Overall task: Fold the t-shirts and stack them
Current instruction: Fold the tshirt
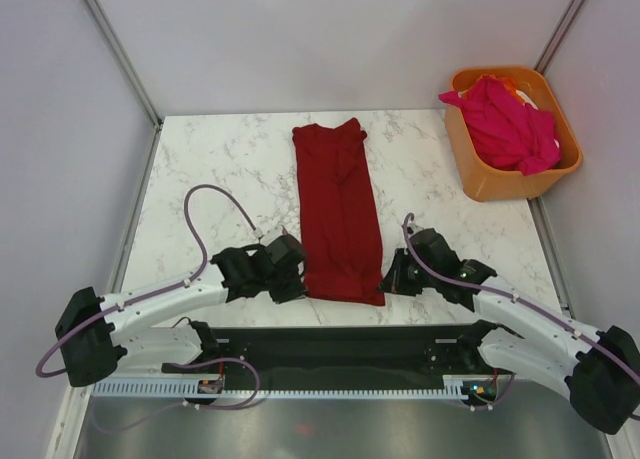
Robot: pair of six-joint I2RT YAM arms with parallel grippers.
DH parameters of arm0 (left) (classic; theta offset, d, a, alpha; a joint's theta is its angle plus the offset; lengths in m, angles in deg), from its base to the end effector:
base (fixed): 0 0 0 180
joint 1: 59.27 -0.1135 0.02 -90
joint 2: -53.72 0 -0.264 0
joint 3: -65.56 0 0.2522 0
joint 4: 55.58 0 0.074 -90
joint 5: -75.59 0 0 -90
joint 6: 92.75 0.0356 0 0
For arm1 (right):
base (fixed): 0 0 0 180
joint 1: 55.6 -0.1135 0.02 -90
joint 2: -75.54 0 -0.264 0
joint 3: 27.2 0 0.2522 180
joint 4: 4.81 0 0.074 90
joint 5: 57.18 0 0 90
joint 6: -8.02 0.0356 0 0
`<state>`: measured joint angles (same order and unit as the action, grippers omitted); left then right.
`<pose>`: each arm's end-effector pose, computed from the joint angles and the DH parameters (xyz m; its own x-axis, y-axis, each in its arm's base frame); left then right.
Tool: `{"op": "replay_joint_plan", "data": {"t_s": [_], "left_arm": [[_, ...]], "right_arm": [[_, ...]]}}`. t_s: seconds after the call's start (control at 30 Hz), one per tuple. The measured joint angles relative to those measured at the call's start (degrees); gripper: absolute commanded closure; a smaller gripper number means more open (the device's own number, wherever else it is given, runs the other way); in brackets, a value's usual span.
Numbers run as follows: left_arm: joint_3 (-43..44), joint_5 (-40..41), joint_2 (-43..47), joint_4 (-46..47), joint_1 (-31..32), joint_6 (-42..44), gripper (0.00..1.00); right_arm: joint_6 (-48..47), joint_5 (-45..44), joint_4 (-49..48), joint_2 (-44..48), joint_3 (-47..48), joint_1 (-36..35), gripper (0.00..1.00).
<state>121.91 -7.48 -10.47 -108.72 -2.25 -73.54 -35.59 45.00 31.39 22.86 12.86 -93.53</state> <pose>0.1168 -0.1721 0.2211 -0.9129 -0.3153 -0.2593 -0.1860 0.8867 -0.4234 0.1355 0.1151 0.1865 -0.9239 0.1773 -0.3392 -0.0602 0.8079 0.5863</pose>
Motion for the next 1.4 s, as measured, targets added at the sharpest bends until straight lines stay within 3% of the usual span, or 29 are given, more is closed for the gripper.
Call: {"op": "replay_joint_plan", "data": {"t_s": [0.2,0.57,0.9,1.4], "left_arm": [[8.94,2.38,-3.87,-4.52,-1.57,1.18,0.98],[16.83,2.95,-14.08,-7.02,-12.76,2.54,0.98],[31.08,-3.61,-29.75,-7.52,-20.76,18.60,0.98],[45.48,-10.58,-43.43,-8.98,-29.27,28.11,0.98]], "right_arm": [[-2.67,-3.65,0.83,-8.39,7.96,0.04,1.00],[-7.43,-6.60,1.38,-22.10,21.09,3.10,1.00],[-10.71,-2.45,1.33,-36.61,32.54,9.46,1.00],[-10.71,3.06,2.99,-53.20,48.41,13.51,1.00]]}}
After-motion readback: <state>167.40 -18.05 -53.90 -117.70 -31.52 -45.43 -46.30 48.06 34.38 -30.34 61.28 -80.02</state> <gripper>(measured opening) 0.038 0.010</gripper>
